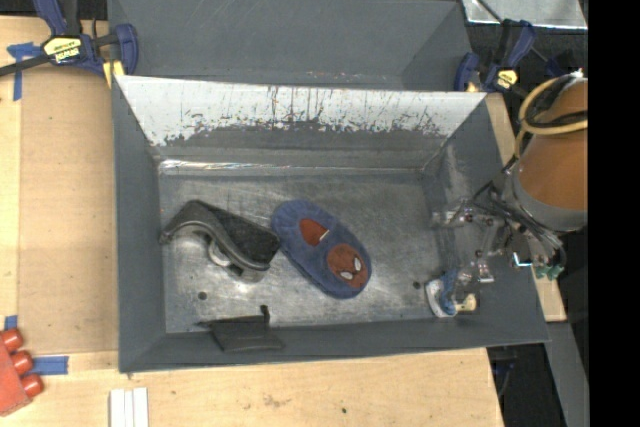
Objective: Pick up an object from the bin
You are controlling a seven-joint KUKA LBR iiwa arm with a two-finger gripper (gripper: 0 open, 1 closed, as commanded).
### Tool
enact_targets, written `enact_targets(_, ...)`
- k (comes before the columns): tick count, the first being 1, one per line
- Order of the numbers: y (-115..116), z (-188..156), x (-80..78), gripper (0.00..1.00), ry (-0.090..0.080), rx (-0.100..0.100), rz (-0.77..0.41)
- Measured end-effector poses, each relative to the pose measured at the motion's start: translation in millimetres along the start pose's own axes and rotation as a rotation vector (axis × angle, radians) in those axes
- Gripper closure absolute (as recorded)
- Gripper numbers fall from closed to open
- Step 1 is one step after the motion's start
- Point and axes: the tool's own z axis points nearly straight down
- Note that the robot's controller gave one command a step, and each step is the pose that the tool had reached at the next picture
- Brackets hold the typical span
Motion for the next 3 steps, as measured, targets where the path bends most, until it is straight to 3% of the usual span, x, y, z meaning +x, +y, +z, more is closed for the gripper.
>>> enact_targets(1, -26.5, 75.9, -28.8, 0.0, -0.005, -0.008, -0.301)
enact_targets(2, -23.4, 83.4, -26.2, 0.0, 0.001, -0.019, -0.54)
enact_targets(3, -13.6, 86.1, -20.3, 0.0, -0.011, -0.029, -0.938)
